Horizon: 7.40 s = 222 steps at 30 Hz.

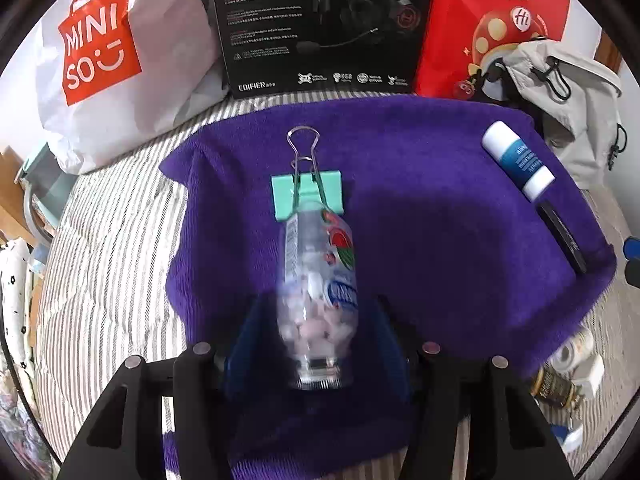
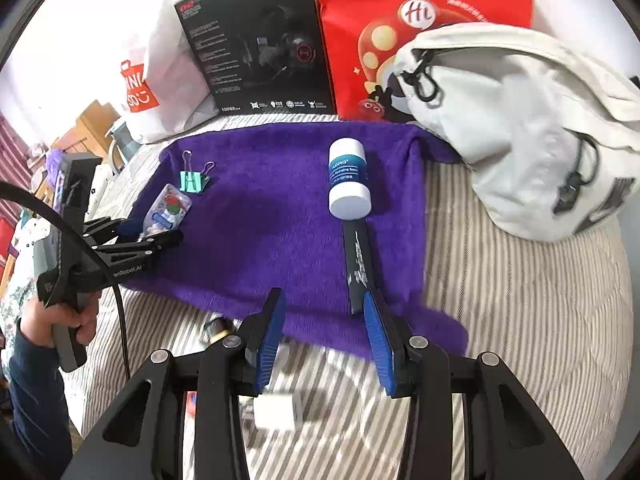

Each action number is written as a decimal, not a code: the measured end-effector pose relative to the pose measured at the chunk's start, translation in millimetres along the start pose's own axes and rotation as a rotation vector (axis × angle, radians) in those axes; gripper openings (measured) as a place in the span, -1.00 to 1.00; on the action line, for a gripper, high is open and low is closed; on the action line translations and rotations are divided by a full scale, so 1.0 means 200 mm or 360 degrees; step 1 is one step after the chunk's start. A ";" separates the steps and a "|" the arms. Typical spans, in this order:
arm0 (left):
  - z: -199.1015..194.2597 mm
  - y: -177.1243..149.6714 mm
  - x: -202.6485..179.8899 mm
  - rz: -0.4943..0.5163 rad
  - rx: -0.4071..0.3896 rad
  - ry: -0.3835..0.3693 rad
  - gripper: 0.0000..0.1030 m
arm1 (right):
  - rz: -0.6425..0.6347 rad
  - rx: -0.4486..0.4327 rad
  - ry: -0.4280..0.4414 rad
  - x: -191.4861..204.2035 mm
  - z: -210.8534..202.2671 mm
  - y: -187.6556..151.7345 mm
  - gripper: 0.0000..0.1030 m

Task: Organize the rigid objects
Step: 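Lay the pill bottle on the towel beside the clip and open the left tool, then grasp the pink tube with the left tool while the right tool grasps the white charger, then place the charger by the Horizon stick with the right tool while the left places the tube, then grasp the Vaseline jar with the left tool while the right tool grasps the small white cap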

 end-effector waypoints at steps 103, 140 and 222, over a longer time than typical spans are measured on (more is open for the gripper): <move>-0.35 -0.63 -0.36 0.0127 -0.0076 -0.0161 -0.76 | 0.0169 -0.0123 -0.0328 -0.01 -0.07 -0.60 -0.14; -0.44 -0.26 0.02 -0.0082 -0.0166 -0.0217 -0.76 | 0.0016 -0.0145 -0.0002 0.10 0.10 0.04 -0.14; -0.34 -0.62 -0.63 0.0581 -0.0095 -0.0416 0.16 | 0.0228 0.0047 -0.0226 -0.02 -0.36 -0.91 0.20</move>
Point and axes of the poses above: each gripper's, at about its wrist camera, not at the fingertips, and z roughly the way its jaws point, x to its left, y to its top, the point moved 2 cm from there along z, roughly the way its jaws point, and after that the axes turned 1 degree about -y, right-handed, at the moved point
